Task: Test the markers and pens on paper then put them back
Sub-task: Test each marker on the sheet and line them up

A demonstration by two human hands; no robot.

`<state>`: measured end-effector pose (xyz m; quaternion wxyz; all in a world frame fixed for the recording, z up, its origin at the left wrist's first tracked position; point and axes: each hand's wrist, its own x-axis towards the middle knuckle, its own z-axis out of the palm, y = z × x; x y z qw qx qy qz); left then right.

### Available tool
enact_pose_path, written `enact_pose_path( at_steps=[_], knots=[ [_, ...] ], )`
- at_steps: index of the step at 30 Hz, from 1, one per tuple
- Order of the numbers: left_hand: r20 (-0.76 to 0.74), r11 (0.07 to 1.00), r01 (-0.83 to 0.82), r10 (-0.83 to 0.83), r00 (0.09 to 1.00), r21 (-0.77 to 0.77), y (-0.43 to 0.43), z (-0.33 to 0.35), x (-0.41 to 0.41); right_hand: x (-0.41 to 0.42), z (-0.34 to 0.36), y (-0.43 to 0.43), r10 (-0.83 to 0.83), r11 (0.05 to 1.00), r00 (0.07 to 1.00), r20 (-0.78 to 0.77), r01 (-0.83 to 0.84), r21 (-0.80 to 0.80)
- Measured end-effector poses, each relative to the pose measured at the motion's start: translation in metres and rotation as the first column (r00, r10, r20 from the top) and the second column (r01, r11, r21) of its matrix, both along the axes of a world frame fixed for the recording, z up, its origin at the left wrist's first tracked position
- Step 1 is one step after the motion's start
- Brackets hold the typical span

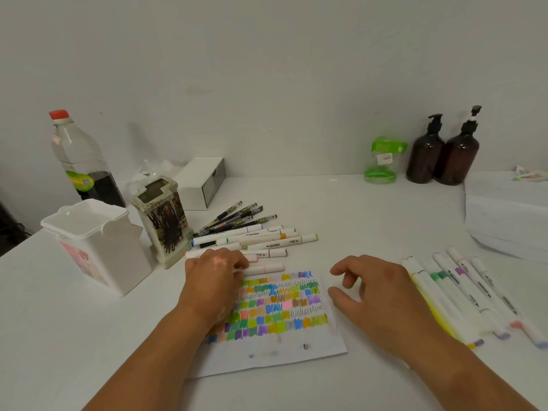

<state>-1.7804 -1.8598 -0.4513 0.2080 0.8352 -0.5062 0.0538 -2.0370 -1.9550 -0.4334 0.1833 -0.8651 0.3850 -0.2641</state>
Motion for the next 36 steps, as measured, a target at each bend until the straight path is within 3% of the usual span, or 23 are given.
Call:
enact_pose_path(
  at_steps=[2, 5, 8, 13, 17, 20, 23, 24, 28, 33, 34, 36],
  knots=[
    [-0.018, 1.0, 0.013, -0.014, 1.0, -0.01, 0.0, 0.0, -0.001, 0.003, 0.0, 0.009, 0.114, 0.993, 0.993, -0.032, -0.114, 0.017],
    [-0.068, 0.994, 0.05, -0.057, 0.996, -0.1, 0.002, 0.002, -0.004, 0.014, -0.004, 0.022, 0.282, 0.959, 0.93, -0.235, -0.28, 0.045],
    [-0.048, 0.981, 0.104, -0.113, 0.992, -0.164, 0.003, 0.003, -0.008, 0.022, -0.006, 0.027, 0.361, 0.932, 0.868, -0.34, -0.349, 0.096],
    [-0.023, 0.953, 0.172, -0.183, 0.983, -0.248, 0.006, 0.008, -0.013, 0.012, -0.01, 0.012, 0.174, 0.981, 0.929, -0.328, -0.194, -0.03],
    [-0.296, 0.94, 0.077, -0.181, 0.938, -0.333, 0.011, 0.015, -0.018, 0.008, -0.005, 0.006, 0.042, 0.996, 0.961, -0.275, -0.06, -0.06],
    [-0.62, 0.936, 0.014, -0.245, 0.745, -0.352, 0.014, 0.02, -0.027, 0.011, -0.003, 0.012, 0.053, 0.996, 0.998, -0.035, -0.055, -0.075],
    [-0.802, 0.874, 0.039, -0.462, 0.38, -0.485, 0.014, 0.022, -0.038, 0.019, -0.002, 0.023, 0.13, 0.991, 0.987, 0.09, -0.133, 0.017],
    [-0.814, 0.861, 0.041, -0.494, 0.306, -0.507, 0.014, 0.021, -0.041, 0.023, -0.002, 0.027, 0.16, 0.984, 0.982, 0.104, -0.167, 0.062],
    [-0.829, 0.855, 0.069, -0.516, 0.215, -0.514, 0.011, 0.016, -0.046, 0.031, -0.003, 0.034, 0.218, 0.954, 0.944, 0.249, -0.26, 0.148],
    [-0.801, 0.824, 0.009, -0.552, 0.231, -0.566, 0.015, 0.022, -0.034, 0.016, 0.0, 0.017, 0.038, 0.938, 0.886, 0.462, -0.191, 0.29],
    [-0.792, 0.833, 0.033, -0.536, 0.291, -0.552, 0.017, 0.025, -0.033, 0.013, 0.001, 0.014, 0.015, 0.932, 0.876, 0.482, -0.187, 0.311],
    [-0.713, 0.862, 0.145, -0.486, 0.505, -0.486, 0.019, 0.024, -0.032, 0.009, 0.002, 0.008, -0.01, 0.923, 0.86, 0.51, -0.189, 0.336]
  ],
)
